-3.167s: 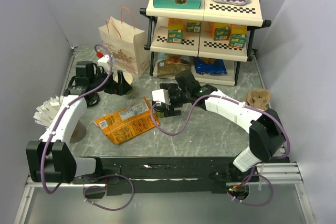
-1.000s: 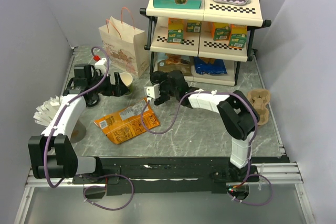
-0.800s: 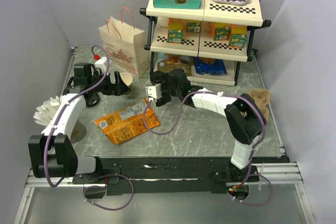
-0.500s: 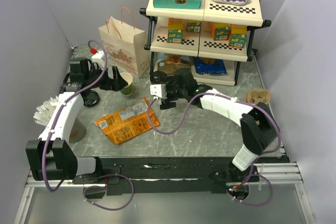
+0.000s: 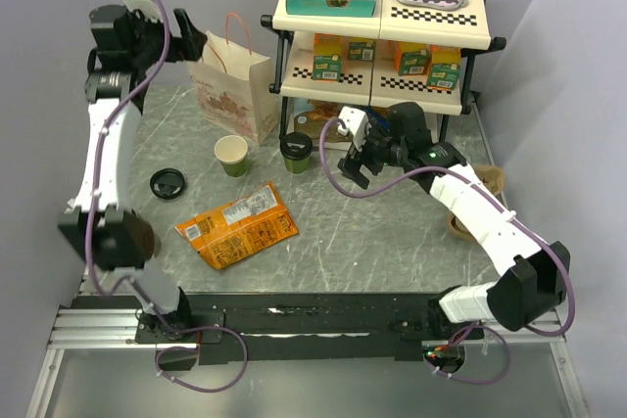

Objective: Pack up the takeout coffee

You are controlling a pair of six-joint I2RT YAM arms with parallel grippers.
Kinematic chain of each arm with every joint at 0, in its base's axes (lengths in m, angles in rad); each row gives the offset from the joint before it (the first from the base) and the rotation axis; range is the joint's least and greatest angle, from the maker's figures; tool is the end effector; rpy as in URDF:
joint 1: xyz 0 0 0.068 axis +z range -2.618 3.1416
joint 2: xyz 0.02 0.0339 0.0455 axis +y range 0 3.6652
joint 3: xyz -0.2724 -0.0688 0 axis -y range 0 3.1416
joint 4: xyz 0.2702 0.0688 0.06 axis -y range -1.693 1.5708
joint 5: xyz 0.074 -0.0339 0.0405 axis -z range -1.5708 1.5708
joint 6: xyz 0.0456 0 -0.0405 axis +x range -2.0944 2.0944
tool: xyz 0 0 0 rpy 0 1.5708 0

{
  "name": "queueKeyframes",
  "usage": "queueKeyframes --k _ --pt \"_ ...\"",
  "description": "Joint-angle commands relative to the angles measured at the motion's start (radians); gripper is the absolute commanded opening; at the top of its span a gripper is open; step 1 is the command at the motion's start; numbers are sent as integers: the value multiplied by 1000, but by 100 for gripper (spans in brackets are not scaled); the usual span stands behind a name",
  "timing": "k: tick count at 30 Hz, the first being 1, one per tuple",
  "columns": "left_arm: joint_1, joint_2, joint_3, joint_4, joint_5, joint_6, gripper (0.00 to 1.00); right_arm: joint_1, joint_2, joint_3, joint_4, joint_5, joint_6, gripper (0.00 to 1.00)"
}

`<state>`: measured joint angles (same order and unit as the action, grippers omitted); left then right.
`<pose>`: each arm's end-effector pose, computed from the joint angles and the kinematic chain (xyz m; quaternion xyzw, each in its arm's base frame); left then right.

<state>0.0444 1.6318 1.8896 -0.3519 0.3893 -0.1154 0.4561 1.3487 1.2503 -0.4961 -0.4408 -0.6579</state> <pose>0.3986 0.0004 0.5014 0.0719 0.7337 -0.1664 0.6549 0.2879 0.1629 0.3478 -0.5426 0.6774 0.1460 0.4748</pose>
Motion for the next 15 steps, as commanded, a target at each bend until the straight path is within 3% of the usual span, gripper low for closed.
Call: queueKeyframes --k 1,5,10,13,15 --pt "52 183 146 37 -83 -111 97 -28 -60 -49 -52 24 116 99" --pt "64 334 273 62 -37 -148 95 -45 -98 -91 -55 33 130 99" --pt "78 378 296 116 11 -197 95 -103 -126 -33 -211 25 106 97" --pt "78 372 290 133 37 -216 96 -203 -119 52 -397 -27 49 83" --pt "84 361 293 140 55 -227 97 -292 -120 83 -484 -36 -17 79"
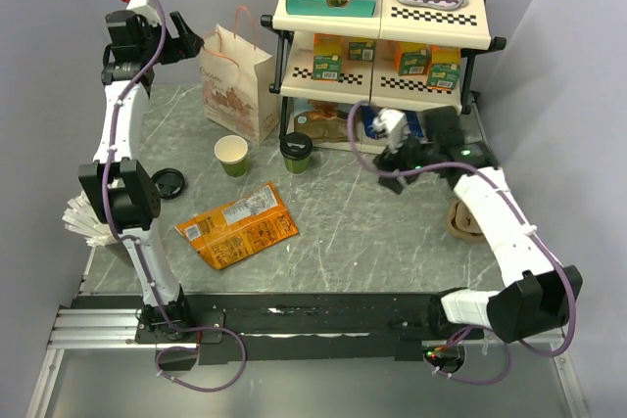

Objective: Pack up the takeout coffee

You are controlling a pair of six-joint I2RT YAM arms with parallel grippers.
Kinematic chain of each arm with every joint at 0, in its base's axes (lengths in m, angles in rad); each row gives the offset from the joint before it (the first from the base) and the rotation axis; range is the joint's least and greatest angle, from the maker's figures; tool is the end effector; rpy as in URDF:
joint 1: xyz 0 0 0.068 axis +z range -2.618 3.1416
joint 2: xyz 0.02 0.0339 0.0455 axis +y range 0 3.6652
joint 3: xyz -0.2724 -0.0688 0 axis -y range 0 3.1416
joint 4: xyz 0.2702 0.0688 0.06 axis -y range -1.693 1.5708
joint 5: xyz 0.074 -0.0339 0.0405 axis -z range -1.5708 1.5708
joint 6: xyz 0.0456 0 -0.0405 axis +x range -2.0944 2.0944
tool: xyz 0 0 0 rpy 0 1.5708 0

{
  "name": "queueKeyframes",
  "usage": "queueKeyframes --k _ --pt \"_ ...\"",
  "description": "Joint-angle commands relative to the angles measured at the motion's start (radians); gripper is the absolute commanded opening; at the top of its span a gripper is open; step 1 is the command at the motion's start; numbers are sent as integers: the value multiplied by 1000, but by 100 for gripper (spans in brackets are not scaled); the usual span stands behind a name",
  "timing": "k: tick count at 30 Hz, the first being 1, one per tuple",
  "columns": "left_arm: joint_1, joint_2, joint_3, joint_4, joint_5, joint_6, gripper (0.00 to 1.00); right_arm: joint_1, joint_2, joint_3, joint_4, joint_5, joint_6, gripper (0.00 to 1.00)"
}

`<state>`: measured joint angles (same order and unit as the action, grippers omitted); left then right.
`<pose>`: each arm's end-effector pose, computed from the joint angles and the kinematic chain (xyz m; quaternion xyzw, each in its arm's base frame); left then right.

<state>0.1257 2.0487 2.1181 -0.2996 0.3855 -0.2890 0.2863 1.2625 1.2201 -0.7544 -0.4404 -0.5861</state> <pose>0.5219 0.0487 0.4074 -0.0419 0.7771 -0.1993 0.5954 0.2731 0.1007 0.3391 -0.4565 0.7842 0.1450 0.3944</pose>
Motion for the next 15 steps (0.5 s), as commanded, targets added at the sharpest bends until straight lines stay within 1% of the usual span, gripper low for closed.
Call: queueKeyframes --k 1,4,5,9,12,13,15 --pt "5 -61 68 91 64 -67 97 -146 -38 128 -288 -18 -106 77" --pt "14 -87 75 100 79 -84 98 -228 -49 133 -358 80 -95 72" --pt "17 -102 75 102 79 -88 98 -240 -55 121 -350 189 -71 71" --pt "22 -142 63 97 41 -117 99 -282 -51 43 -326 414 107 69" --pt "28 -188 13 126 52 -148 99 -343 -22 -8 -284 500 163 70" --pt "28 -200 -3 132 61 -163 99 -390 -17 -11 -270 515 176 69" --pt "29 -216 -15 129 79 -177 99 -441 26 13 -269 528 212 66"
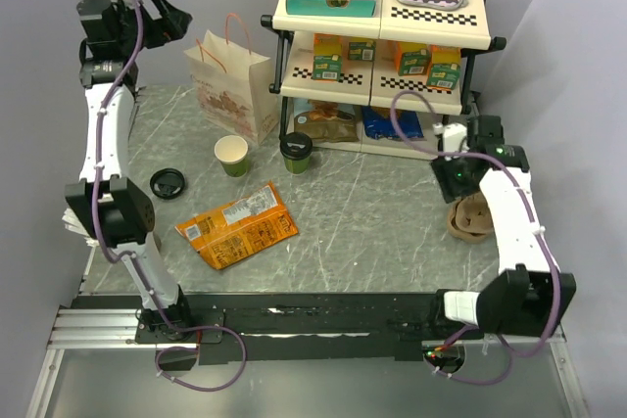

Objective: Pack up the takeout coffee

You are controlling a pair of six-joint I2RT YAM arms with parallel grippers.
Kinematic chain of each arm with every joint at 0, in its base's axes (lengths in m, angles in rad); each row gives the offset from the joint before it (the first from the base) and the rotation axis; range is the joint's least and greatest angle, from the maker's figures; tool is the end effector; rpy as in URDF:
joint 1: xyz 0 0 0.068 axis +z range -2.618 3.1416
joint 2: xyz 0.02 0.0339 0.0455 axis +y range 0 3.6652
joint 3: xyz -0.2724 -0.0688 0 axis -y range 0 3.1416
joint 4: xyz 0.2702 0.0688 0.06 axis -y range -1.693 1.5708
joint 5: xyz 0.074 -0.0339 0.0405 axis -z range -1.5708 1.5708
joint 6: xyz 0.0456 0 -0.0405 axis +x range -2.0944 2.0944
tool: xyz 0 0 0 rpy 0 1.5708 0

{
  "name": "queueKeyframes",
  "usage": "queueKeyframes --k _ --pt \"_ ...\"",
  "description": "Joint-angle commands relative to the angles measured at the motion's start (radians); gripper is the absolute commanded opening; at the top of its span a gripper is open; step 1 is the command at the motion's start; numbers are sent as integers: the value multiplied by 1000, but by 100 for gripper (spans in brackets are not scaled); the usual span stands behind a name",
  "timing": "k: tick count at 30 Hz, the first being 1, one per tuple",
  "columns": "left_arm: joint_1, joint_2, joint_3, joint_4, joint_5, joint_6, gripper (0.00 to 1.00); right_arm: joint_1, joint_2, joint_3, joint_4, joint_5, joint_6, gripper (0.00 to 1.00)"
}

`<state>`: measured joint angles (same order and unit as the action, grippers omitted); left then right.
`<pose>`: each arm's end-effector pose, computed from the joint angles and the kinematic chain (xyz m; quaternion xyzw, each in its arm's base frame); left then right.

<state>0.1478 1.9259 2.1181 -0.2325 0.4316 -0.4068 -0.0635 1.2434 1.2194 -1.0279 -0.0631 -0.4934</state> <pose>0.4813 0.0524 0.4748 -0.0502 0.7182 -0.2405 0.6510 0.2629 -0.0138 0.3212 -0.2140 0.9421 -0.0412 0.2549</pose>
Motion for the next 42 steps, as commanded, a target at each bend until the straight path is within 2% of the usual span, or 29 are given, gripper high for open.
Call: queueKeyframes --k 1,5,19,42 --pt "10 -94 -15 55 39 -70 99 -145 65 28 -1 146 127 64" --pt "13 -110 -30 44 61 -90 99 -203 172 100 6 147 136 61" --pt "36 -128 -53 29 87 -115 100 -213 367 183 45 240 177 59" --pt "58 -146 -84 41 110 -139 99 -210 475 169 72 336 222 57"
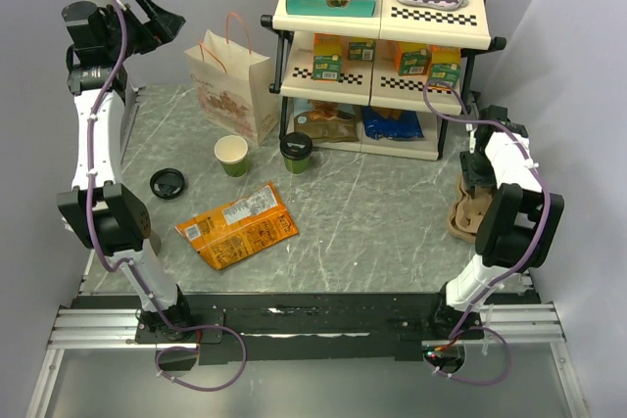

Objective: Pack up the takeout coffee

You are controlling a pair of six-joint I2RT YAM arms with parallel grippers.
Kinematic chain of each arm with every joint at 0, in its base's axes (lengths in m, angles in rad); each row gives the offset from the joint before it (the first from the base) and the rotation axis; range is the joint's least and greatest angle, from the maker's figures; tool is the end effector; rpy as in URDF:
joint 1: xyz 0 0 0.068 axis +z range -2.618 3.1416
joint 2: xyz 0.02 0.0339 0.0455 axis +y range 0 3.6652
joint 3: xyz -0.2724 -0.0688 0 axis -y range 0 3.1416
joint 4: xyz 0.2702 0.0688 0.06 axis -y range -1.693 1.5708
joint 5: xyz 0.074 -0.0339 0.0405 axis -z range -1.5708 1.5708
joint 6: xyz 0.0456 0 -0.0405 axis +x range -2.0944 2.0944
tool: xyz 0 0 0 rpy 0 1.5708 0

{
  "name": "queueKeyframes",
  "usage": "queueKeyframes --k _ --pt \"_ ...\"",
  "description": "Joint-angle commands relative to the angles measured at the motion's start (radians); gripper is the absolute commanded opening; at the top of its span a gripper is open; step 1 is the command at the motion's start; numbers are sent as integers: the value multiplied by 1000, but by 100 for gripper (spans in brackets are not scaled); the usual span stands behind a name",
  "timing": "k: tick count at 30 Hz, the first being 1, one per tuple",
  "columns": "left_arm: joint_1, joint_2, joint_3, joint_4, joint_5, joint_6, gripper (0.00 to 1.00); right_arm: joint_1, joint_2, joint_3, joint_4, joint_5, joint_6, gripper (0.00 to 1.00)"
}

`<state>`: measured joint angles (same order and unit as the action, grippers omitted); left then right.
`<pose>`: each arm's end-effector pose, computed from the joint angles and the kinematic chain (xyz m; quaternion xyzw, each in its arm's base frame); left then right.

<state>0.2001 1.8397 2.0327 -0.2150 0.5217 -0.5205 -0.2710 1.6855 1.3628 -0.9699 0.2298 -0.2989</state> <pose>0.4549 0.0691 0.4843 -0.0747 0.7099 -0.2898 0.6376 0.3431 -0.1061 0.2415 0.0022 0.9839 -0.1477 0.1003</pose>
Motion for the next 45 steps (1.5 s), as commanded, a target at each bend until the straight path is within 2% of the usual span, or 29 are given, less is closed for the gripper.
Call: queueKeyframes --k 1,11,21,24,27,28,31,34,37,39,42,45 --pt "5 -62 0 23 21 -26 99 -2 37 36 13 39 29 57" --pt "7 -100 -37 16 11 -10 99 16 48 6 14 49 34 55" --pt "15 -131 -63 22 27 -33 99 16 28 22 4 51 46 41" --pt "15 -140 -66 25 31 -38 99 16 10 28 -10 51 47 34" --pt "18 -143 -60 26 41 -44 100 16 -33 41 -33 39 49 22" --pt "18 -143 -58 26 44 -47 99 16 -47 42 -50 26 49 15" --pt "18 -135 -46 43 63 -53 99 16 -119 42 -73 16 52 0" --pt "18 -120 -17 57 69 -39 100 16 -193 36 -92 -7 57 0" --pt "18 -96 20 98 86 3 99 16 -251 35 -110 -73 58 0" --pt "19 -68 43 111 92 37 99 18 -293 32 -115 -171 38 0" --pt "19 -28 66 117 46 101 99 18 -340 22 -110 -352 4 0" --pt "18 29 93 109 8 129 98 29 -375 6 -66 -409 -2 0"
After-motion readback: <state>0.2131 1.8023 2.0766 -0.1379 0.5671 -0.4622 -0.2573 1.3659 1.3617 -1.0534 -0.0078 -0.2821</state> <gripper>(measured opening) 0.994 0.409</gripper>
